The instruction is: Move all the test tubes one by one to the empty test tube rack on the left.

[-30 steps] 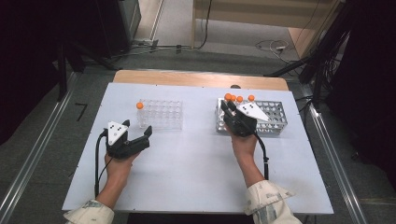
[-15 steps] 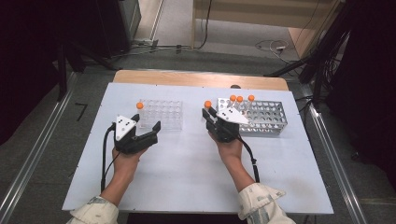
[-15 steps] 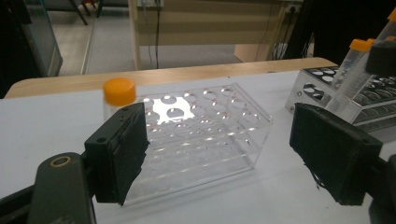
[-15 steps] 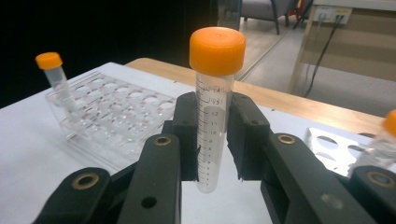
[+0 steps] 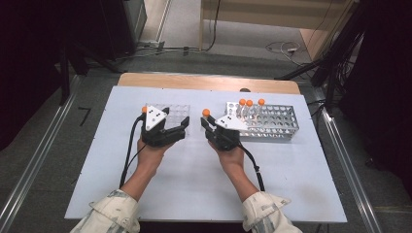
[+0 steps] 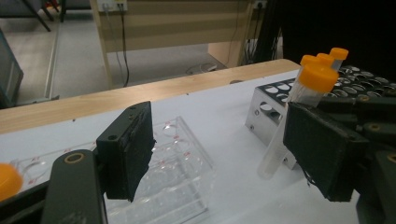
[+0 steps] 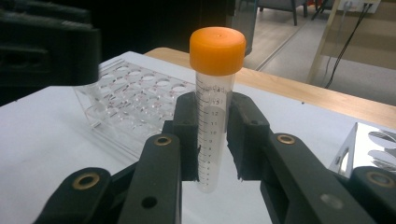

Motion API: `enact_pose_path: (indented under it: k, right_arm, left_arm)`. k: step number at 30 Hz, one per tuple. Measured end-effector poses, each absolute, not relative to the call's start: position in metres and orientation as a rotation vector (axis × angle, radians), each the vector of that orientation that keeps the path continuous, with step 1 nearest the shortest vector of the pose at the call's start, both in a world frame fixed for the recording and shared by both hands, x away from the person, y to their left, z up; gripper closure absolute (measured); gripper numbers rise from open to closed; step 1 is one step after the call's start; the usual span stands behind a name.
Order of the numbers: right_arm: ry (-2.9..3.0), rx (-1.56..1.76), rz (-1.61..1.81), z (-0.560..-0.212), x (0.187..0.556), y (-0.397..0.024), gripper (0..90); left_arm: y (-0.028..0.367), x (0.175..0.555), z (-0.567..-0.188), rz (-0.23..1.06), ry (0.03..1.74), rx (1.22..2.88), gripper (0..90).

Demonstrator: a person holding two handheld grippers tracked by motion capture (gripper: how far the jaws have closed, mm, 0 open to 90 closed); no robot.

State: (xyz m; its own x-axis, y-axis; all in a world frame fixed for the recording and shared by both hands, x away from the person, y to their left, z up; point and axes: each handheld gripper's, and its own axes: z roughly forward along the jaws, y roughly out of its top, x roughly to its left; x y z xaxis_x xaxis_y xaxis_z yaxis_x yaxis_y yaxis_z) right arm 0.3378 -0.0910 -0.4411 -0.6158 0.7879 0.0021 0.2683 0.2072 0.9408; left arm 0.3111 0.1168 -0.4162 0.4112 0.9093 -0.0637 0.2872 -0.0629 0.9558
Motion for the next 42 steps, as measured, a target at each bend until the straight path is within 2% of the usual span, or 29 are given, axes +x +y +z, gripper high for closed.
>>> enact_pose_path:
  k: [10,19,32,33,37,42]
  right_arm:
    - [2.034,0.968,1.395,-0.444,0.337,-0.084,72.1]
    - [2.091,0.943,1.393,-0.448,0.334,-0.072,72.1]
    - [2.141,0.912,1.415,-0.448,0.330,-0.061,72.1]
    - [2.143,0.913,1.413,-0.448,0.330,-0.061,72.0]
    - [2.143,0.910,1.412,-0.448,0.330,-0.061,72.1]
    - [2.138,0.903,1.420,-0.447,0.330,-0.061,72.1]
  left_arm:
    - [0.102,0.316,-0.415,0.706,1.046,1.613,28.3]
    - [0.093,0.316,-0.419,0.681,0.993,1.651,38.0]
    - [0.088,0.313,-0.420,0.704,0.951,1.667,57.2]
    - [0.089,0.313,-0.420,0.711,0.952,1.669,61.4]
    - [0.091,0.313,-0.421,0.707,0.965,1.658,64.9]
    - [0.090,0.313,-0.423,0.709,0.965,1.666,64.8]
